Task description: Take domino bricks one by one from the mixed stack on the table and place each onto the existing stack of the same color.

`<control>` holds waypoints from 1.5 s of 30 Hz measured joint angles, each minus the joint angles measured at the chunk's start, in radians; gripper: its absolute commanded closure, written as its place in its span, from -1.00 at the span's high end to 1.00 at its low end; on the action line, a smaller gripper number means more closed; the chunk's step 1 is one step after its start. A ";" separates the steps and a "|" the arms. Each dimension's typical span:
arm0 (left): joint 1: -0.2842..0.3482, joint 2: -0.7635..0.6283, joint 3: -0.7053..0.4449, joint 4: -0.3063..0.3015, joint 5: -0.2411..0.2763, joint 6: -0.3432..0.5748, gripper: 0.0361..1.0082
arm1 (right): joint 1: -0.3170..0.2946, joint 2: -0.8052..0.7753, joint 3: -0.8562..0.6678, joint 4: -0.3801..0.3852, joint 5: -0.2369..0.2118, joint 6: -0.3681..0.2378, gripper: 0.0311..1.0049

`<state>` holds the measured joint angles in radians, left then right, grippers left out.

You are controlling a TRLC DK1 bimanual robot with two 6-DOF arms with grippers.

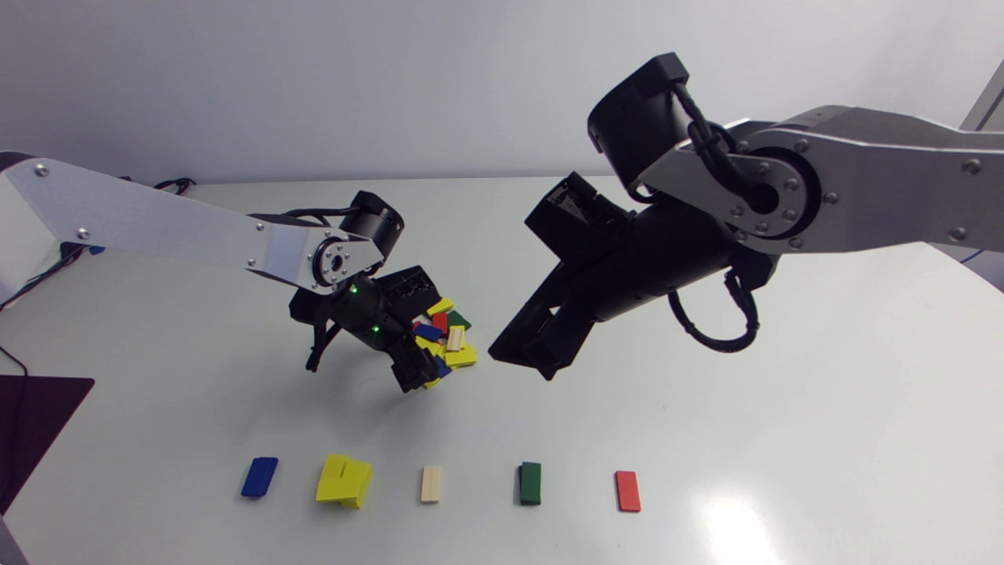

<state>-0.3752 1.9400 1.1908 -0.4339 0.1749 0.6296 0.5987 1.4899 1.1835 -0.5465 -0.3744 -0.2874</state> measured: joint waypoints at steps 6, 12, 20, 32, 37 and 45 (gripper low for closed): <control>0.000 0.000 0.000 -0.012 0.000 -0.003 0.83 | -0.003 0.000 0.000 0.000 0.000 0.000 0.93; 0.000 0.000 0.000 -0.034 0.000 -0.005 0.82 | -0.003 0.000 0.000 0.000 0.000 0.000 0.93; -0.019 0.000 0.000 -0.065 -0.003 -0.022 0.77 | -0.003 0.000 0.000 0.000 0.000 0.000 0.93; -0.021 0.013 0.002 -0.066 -0.007 -0.023 0.76 | -0.003 0.000 -0.002 0.001 0.000 0.000 0.93; -0.011 0.032 0.011 -0.066 -0.010 -0.022 0.73 | -0.003 0.000 -0.003 0.001 0.000 0.000 0.93; -0.010 0.038 0.019 -0.066 -0.015 -0.022 0.71 | -0.003 0.000 -0.003 0.003 0.000 0.000 0.93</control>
<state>-0.3855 1.9778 1.2102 -0.4999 0.1600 0.6075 0.5961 1.4899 1.1809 -0.5430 -0.3744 -0.2871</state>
